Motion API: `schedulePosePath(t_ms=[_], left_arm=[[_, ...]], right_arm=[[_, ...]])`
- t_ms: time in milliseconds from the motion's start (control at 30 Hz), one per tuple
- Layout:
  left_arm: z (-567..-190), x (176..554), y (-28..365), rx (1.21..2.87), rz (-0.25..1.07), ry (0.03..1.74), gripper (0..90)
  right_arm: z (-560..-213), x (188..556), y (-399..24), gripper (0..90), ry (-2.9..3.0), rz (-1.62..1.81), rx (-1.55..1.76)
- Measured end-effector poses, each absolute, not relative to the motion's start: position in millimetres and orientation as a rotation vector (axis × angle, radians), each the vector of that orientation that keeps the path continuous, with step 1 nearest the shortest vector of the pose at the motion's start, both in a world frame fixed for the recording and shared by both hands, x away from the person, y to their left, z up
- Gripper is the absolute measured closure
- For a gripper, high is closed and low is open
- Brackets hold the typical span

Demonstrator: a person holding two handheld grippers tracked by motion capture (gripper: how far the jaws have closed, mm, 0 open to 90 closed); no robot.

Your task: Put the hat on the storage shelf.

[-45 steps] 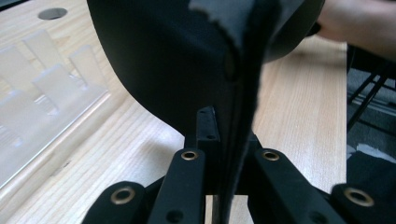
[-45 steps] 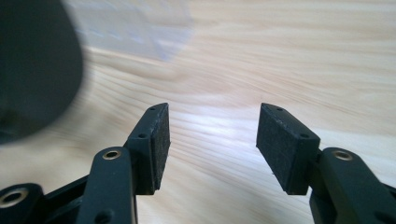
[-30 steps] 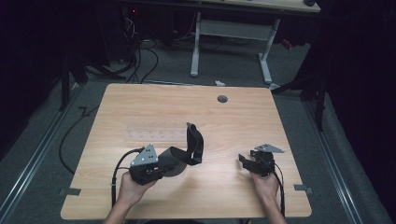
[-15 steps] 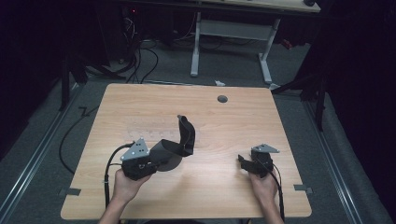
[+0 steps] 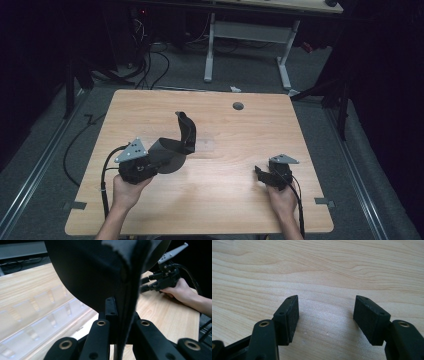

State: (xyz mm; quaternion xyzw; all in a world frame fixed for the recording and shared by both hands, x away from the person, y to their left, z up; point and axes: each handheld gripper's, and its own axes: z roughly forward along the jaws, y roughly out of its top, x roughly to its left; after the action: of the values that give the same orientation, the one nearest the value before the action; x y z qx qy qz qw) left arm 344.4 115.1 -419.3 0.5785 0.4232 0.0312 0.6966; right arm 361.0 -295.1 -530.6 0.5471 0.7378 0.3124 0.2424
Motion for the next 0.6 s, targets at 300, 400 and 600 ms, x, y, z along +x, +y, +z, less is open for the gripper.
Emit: schedulePosePath(t_ms=[300, 400, 600], left_arm=[[-413, 351, 129, 1.251, 0.113, 0.963, 86.4], [-410, 354, 134, 1.242, 0.135, 0.971, 86.4], [-405, 359, 141, 1.223, 0.181, 0.969, 86.5]], right_arm=[[-531, 361, -295, 37.5, 2.017, 0.854, 1.496], [-531, 361, -295, 37.4, 2.017, 0.854, 1.495], [-531, 361, -295, 37.3, 2.017, 0.854, 1.495]])
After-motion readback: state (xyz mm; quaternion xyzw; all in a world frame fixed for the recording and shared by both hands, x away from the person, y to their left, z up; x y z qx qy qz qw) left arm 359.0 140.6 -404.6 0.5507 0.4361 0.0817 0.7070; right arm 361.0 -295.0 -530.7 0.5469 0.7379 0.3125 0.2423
